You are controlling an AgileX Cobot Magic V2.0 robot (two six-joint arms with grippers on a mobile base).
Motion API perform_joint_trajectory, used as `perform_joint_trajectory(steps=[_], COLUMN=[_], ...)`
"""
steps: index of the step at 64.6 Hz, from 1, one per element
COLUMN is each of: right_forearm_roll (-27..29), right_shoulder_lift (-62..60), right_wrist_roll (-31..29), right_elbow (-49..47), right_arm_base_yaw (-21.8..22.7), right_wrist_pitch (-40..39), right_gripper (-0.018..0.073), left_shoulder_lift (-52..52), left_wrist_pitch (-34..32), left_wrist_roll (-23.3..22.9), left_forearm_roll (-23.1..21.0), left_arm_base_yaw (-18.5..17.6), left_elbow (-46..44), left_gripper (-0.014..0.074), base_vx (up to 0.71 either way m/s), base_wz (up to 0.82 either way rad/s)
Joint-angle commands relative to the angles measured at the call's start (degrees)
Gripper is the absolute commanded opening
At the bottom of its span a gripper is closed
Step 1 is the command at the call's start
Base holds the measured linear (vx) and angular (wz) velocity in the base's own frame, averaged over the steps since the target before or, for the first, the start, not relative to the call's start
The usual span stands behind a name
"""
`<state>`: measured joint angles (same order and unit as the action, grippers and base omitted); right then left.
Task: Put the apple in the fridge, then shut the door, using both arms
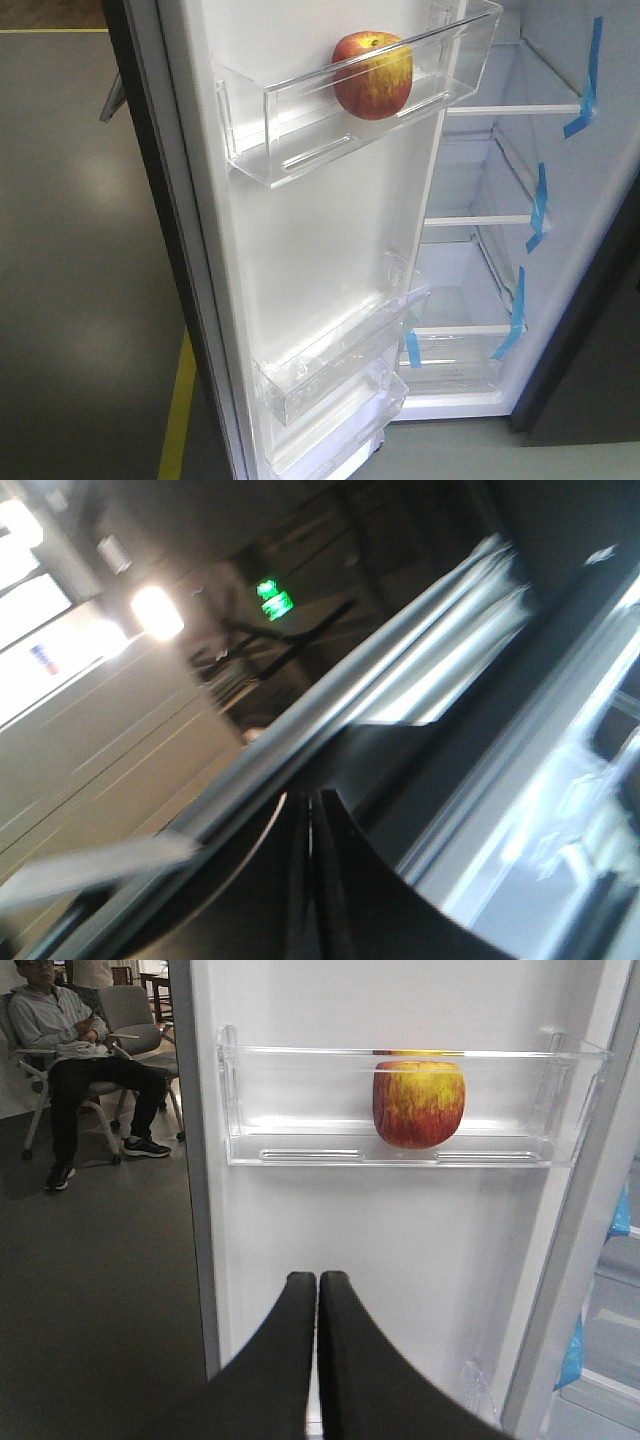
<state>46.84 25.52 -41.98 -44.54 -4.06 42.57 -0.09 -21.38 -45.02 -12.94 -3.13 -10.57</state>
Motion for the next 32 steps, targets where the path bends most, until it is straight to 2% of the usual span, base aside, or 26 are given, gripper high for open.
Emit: perform_joint_trajectory(steps=[1, 11, 25, 32], right_forearm_roll=[1.83, 1.88, 1.88, 1.88], right_shoulder_lift=[0.48, 0.48, 0.48, 0.48], right_wrist_roll=[0.1, 0.1, -0.78, -1.02], right_elbow=[-1.25, -1.25, -1.25, -1.25], right_arm_base_yaw=[0.04, 0.04, 0.04, 0.04], right_wrist_pitch=[-2.51, -2.52, -3.11, -3.97], right_gripper=[-0.0005, -0.0005, -0.0005, -0.0005], left_shoulder_lift=[4.59, 14.36, 33.84, 45.39], left_wrist_pitch=[-1.93, -2.14, -2.52, -2.37], left_wrist_roll=[-0.68, -0.73, -0.9, -3.76], left_forearm_roll=[1.06, 0.95, 0.95, 0.59], left_arm_base_yaw=[-0.23, -0.23, -0.23, -0.23], left_elbow=[-7.86, -16.7, -31.56, -40.81], left_gripper=[-0.0006, -0.0006, -0.0006, -0.0006], base_vx=[0.0, 0.0, 0.0, 0.0], base_wz=[0.0, 0.0, 0.0, 0.0])
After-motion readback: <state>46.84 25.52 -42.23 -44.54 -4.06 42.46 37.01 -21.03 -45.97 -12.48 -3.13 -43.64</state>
